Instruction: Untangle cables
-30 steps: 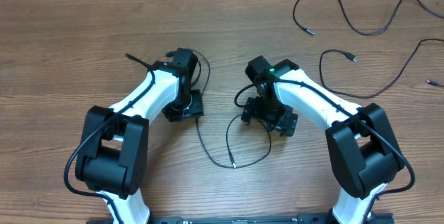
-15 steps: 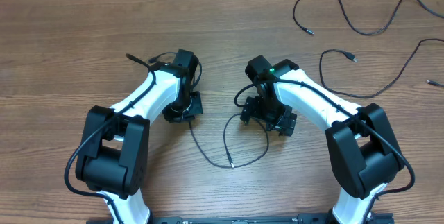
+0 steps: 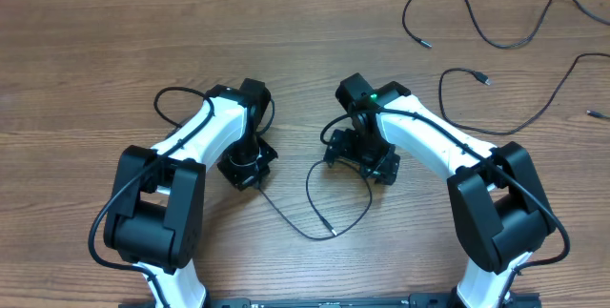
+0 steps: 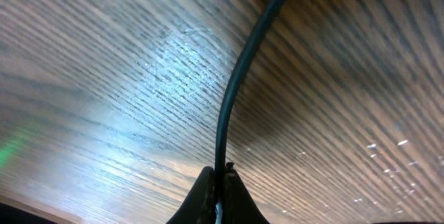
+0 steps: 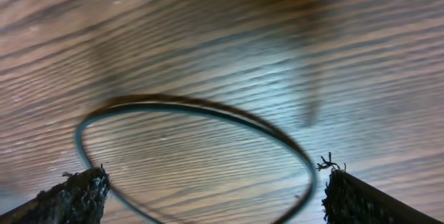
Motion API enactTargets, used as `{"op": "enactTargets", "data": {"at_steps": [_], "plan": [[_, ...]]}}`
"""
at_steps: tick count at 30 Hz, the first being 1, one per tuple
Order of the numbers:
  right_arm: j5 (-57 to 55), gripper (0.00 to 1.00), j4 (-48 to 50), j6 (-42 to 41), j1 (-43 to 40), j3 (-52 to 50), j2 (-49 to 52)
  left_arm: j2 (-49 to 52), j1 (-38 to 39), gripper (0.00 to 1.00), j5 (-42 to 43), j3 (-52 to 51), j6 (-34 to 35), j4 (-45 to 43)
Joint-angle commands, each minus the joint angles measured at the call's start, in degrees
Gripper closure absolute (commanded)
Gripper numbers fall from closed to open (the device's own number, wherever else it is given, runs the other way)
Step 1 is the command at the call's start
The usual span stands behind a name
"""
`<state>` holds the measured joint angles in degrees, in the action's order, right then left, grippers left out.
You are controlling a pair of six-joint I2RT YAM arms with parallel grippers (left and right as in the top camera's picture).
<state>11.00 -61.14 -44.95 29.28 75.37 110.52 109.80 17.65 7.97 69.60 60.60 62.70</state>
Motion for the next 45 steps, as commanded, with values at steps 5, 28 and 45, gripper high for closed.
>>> {"op": "enactTargets", "data": {"at_steps": [5,28,45], "plan": [[7.1,0.00,2.3,2.0,0.8,1.2,-1.8,0.6,0.5,0.94,0.0,-0.5,5.6,-0.2],[-8.4,0.04,8.7,-11.3,8.9,1.1,1.5,0.6,0.1,0.00,-1.1,-0.5,2.7,0.0],[-7.7,0.39,12.3,-15.5,9.0,1.1,3.7,0.6,-4.9,0.00,-1.6,-0.5,-0.4,-0.4]]}}
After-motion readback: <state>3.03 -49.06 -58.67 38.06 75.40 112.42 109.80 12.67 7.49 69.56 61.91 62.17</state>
